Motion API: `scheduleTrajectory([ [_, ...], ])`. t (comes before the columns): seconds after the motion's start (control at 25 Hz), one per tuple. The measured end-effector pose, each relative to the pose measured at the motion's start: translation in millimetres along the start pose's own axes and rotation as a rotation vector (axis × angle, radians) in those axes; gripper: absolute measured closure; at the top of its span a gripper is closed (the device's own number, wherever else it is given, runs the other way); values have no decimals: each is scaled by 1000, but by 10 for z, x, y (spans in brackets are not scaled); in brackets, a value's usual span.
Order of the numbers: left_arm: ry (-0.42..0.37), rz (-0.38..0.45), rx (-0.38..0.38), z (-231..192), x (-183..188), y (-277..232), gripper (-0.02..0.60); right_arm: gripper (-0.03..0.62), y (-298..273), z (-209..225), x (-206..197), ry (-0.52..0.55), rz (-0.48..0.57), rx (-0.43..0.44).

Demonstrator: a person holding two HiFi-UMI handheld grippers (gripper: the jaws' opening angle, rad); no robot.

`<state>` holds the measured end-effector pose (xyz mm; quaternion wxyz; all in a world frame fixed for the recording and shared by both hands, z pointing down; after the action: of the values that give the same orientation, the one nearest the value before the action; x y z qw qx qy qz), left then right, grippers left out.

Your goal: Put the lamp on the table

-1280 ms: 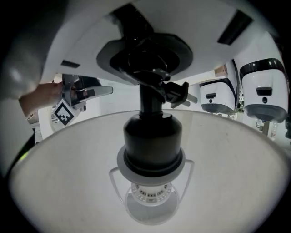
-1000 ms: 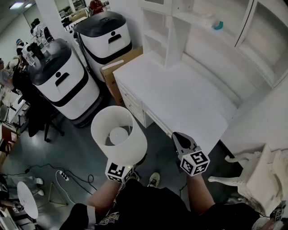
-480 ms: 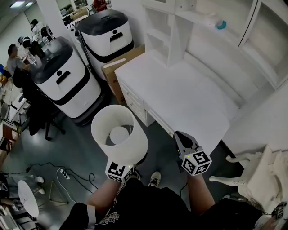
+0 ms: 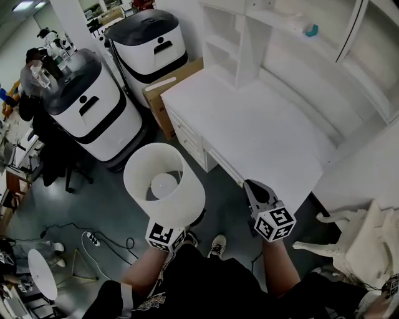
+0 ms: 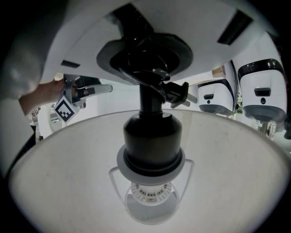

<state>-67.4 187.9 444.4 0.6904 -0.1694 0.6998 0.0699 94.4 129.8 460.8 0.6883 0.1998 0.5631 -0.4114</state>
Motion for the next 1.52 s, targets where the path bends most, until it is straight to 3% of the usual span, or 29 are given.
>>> scheduleTrajectory([
  [0.56, 20, 4, 7, -347, 66, -35, 483, 569, -295, -48, -53, -20, -21, -14],
  [1.52, 6, 20, -170, -1417, 132, -303, 483, 568, -1166, -281, 203, -23, 30, -197],
])
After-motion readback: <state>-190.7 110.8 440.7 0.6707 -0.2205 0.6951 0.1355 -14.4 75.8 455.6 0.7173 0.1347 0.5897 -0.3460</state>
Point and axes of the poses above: the fingertips, and each gripper's own axes: y backward along the fingers, z to its right, x out of its top, the point moved 1 cm from there along y, backward along the fingers, and after that the axes turned 4 degrees about x, right-handed, at the moved point
